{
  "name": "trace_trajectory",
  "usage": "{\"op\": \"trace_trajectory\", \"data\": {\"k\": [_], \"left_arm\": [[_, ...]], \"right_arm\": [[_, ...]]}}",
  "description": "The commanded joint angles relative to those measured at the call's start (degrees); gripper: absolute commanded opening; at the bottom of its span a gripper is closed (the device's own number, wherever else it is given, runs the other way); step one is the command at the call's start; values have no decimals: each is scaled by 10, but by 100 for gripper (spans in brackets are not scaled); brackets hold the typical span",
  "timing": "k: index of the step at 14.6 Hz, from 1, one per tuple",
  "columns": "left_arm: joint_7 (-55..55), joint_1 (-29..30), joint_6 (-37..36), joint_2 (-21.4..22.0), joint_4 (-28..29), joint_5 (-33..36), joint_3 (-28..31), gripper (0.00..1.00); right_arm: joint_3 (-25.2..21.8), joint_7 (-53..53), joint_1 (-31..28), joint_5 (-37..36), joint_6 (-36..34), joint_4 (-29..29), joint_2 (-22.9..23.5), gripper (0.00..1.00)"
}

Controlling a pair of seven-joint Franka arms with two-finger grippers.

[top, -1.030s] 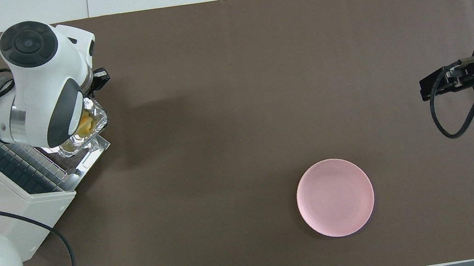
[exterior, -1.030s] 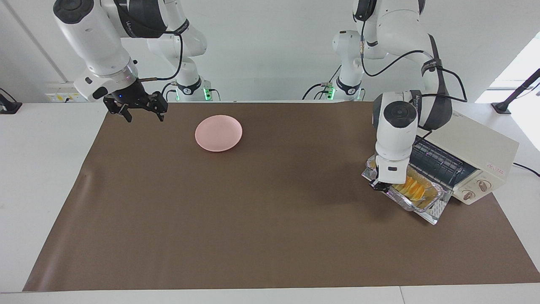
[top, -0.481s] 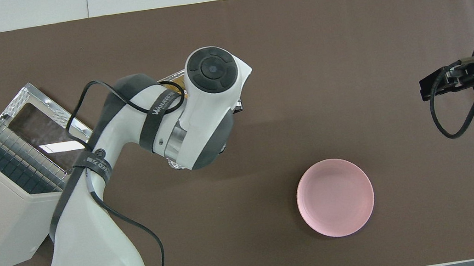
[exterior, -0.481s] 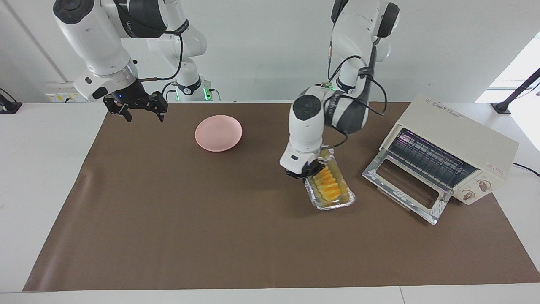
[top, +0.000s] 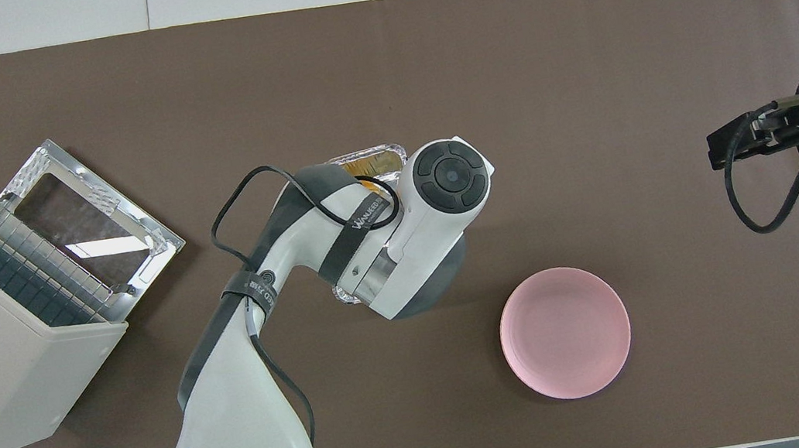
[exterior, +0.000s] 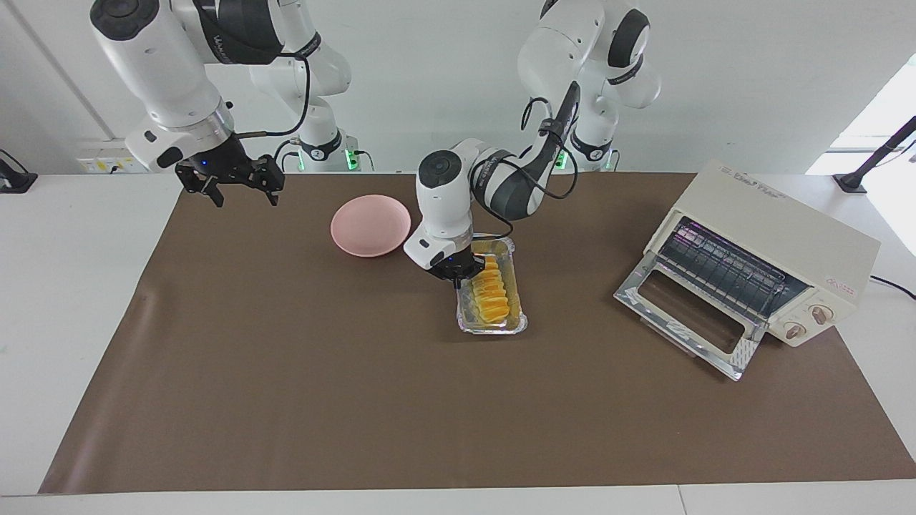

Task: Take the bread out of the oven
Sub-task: 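Pull the foil tray out with the left gripper toward the table center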

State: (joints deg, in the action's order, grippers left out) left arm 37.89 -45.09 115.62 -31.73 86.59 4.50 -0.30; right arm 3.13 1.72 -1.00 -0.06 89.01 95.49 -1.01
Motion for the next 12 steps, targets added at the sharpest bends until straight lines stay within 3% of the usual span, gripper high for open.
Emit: {"op": "trace_trajectory", "data": {"k": [1, 2, 3, 8, 12], "left_arm": [[-13, -18, 18, 14, 30, -12, 9, 23], [-13, -18, 15, 15, 29, -12, 9, 65], [-12, -18, 18, 14, 25, -12, 9, 100], [-5, -4, -30, 23, -23, -33, 19, 100], [-10, 87, -109, 120, -15, -73, 22, 100]], "right_arm": [[7, 5, -6, -7, 1, 14, -13, 100], [6, 5, -6, -7, 1, 14, -13, 100], [6, 5, -6, -7, 1, 14, -13, 100], [6, 5, -6, -7, 1, 14, -13, 100], [7, 5, -6, -7, 1, 13, -16, 100]]}}
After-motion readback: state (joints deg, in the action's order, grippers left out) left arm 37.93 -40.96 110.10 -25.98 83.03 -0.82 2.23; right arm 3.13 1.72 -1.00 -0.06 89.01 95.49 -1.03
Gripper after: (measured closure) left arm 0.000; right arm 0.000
